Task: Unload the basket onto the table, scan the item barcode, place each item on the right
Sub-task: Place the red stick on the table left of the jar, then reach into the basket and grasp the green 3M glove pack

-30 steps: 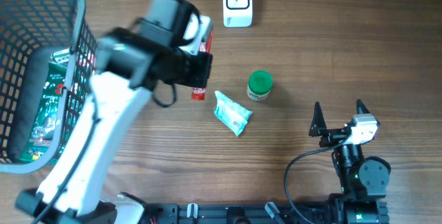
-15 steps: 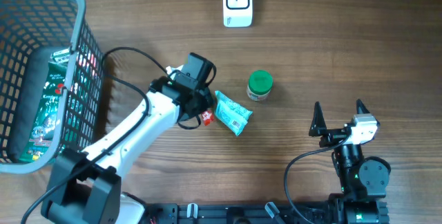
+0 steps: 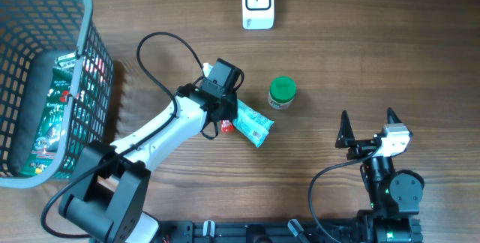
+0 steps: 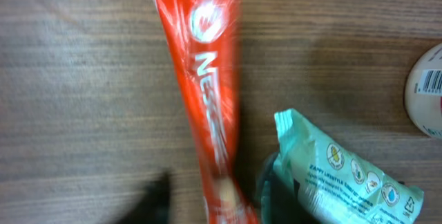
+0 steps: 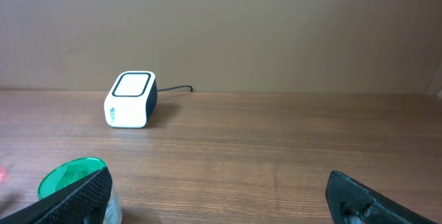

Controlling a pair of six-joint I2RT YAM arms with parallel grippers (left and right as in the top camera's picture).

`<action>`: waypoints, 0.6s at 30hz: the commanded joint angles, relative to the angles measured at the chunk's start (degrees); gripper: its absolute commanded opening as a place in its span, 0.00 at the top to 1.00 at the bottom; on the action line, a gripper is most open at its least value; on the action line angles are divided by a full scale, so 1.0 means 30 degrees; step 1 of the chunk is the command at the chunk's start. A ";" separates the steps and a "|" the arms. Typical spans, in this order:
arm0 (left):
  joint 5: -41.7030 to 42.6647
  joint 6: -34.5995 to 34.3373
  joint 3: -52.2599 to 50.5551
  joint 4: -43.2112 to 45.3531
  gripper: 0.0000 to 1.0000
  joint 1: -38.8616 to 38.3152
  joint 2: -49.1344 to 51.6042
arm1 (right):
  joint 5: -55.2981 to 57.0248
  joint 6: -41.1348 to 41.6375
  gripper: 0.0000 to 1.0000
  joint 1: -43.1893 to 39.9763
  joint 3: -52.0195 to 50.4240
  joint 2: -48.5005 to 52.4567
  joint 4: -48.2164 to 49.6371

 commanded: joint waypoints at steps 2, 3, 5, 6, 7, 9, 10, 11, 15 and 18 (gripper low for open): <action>-0.0816 0.3111 0.0860 -0.0080 0.00 -0.0051 -0.0022 | 0.0262 0.0291 0.00 -0.0087 -0.0007 -0.0036 0.0051; -0.1421 0.3679 0.1814 -0.0838 0.00 -0.0051 -0.0160 | 0.0262 0.0299 0.00 -0.0087 -0.0007 -0.0036 0.0051; -0.3716 0.3781 0.3978 -0.2557 0.00 -0.0051 -0.0554 | 0.0262 0.0291 0.00 -0.0087 -0.0007 -0.0036 0.0051; -0.5413 0.3774 0.5384 -0.3512 0.00 0.0000 -0.0809 | 0.0262 0.0291 0.00 -0.0087 -0.0007 -0.0036 0.0051; -0.7563 0.3745 0.7147 -0.4524 0.00 0.0153 -0.1100 | 0.0262 0.0299 0.00 -0.0087 -0.0007 -0.0036 0.0051; -1.0958 0.3359 1.0557 -0.5909 0.00 0.0729 -0.1596 | 0.0262 0.0299 0.00 -0.0087 -0.0007 -0.0036 0.0051; -1.1919 0.2929 1.2327 -0.6331 0.00 0.1231 -0.1880 | 0.0262 0.0291 0.00 -0.0087 -0.0007 -0.0036 0.0051; -1.2043 0.2732 1.3311 -0.6492 0.00 0.1588 -0.2055 | 0.0262 0.0299 0.00 -0.0087 -0.0007 -0.0036 0.0051; -1.0834 0.0393 1.7500 -0.6615 0.00 0.4794 -0.3242 | 0.0262 0.0299 0.00 -0.0087 -0.0007 -0.0036 0.0051; -1.0360 -0.3075 1.8294 -0.6768 0.00 0.7890 -0.4255 | 0.0262 0.0299 0.00 -0.0087 -0.0007 -0.0036 0.0051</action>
